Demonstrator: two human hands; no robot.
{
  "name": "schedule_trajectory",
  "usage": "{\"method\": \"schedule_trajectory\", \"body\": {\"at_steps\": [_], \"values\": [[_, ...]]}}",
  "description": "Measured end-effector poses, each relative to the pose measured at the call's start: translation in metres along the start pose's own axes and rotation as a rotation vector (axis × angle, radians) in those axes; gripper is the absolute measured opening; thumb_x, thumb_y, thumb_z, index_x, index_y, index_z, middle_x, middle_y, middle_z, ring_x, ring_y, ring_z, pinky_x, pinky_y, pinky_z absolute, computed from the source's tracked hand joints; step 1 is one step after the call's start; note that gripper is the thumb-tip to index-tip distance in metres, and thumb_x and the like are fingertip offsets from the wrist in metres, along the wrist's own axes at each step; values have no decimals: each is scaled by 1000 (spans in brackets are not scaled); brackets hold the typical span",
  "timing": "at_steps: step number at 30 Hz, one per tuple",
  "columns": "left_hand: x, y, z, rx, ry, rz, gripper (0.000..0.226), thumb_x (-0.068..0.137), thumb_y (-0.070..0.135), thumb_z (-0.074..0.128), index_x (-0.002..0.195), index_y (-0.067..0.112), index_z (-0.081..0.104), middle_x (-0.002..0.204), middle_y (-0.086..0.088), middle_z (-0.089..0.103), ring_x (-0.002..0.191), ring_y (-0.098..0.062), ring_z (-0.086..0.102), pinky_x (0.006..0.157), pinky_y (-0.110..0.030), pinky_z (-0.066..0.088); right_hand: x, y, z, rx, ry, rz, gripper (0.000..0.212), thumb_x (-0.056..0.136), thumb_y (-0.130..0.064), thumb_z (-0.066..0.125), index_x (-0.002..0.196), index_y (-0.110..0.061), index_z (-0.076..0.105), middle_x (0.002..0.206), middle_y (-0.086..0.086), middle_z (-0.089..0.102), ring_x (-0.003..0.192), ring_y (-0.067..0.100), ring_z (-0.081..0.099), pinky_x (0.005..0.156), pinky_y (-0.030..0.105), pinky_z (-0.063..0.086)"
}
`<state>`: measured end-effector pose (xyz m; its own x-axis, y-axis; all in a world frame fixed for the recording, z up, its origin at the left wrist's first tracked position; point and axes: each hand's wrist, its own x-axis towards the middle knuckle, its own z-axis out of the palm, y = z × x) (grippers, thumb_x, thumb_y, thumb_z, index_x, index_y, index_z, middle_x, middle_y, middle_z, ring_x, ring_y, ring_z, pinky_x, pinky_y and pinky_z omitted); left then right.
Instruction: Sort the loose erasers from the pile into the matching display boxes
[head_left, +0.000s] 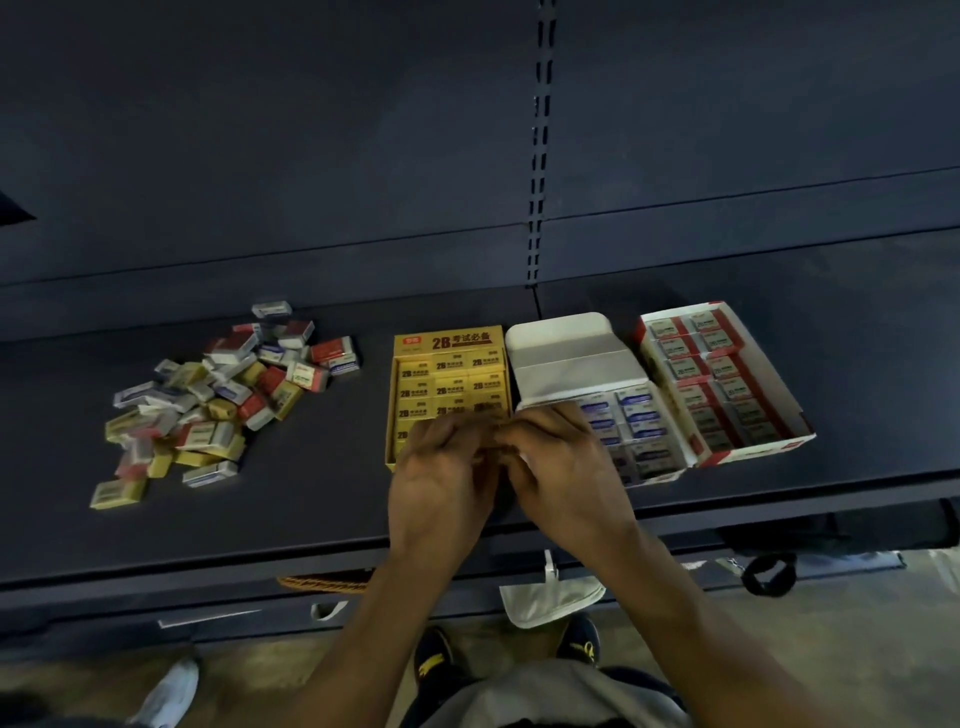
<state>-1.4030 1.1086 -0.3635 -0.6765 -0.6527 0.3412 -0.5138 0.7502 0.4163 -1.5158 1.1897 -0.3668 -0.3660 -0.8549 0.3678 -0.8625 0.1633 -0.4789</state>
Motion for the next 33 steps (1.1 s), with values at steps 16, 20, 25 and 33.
{"method": "schedule_trajectory", "body": {"at_steps": [16, 20, 25, 33], "values": [[-28, -109, -57, 172, -10, -200, 37, 77, 24, 67, 113, 14, 65, 106, -10, 64, 92, -35, 58, 74, -44, 52, 25, -82, 69, 35, -39, -91, 24, 72, -9, 69, 96, -13, 68, 94, 2, 62, 94, 24, 53, 77, 32, 49], [-40, -137, -74, 203, 23, -239, 39, 72, 15, 77, 109, 12, 67, 105, -12, 64, 92, -36, 58, 71, -41, 51, 29, -106, 88, 50, -68, -118, 26, 72, -8, 72, 97, -13, 69, 96, 1, 63, 92, 23, 56, 77, 30, 49], [-52, -173, -94, 270, 64, -279, 28, 73, 11, 73, 100, 12, 68, 99, -11, 64, 89, -34, 56, 73, -41, 48, 37, -129, 115, 55, -85, -125, 25, 72, -8, 73, 96, -13, 69, 94, 0, 63, 90, 23, 58, 75, 27, 49], [-60, -214, -110, 238, 43, -260, 29, 69, 0, 73, 96, 10, 68, 102, -11, 63, 78, -35, 63, 56, -37, 51, 69, -161, 148, 95, -90, -119, 30, 75, -11, 71, 105, -11, 67, 98, 5, 66, 94, 29, 59, 80, 34, 50]]}}
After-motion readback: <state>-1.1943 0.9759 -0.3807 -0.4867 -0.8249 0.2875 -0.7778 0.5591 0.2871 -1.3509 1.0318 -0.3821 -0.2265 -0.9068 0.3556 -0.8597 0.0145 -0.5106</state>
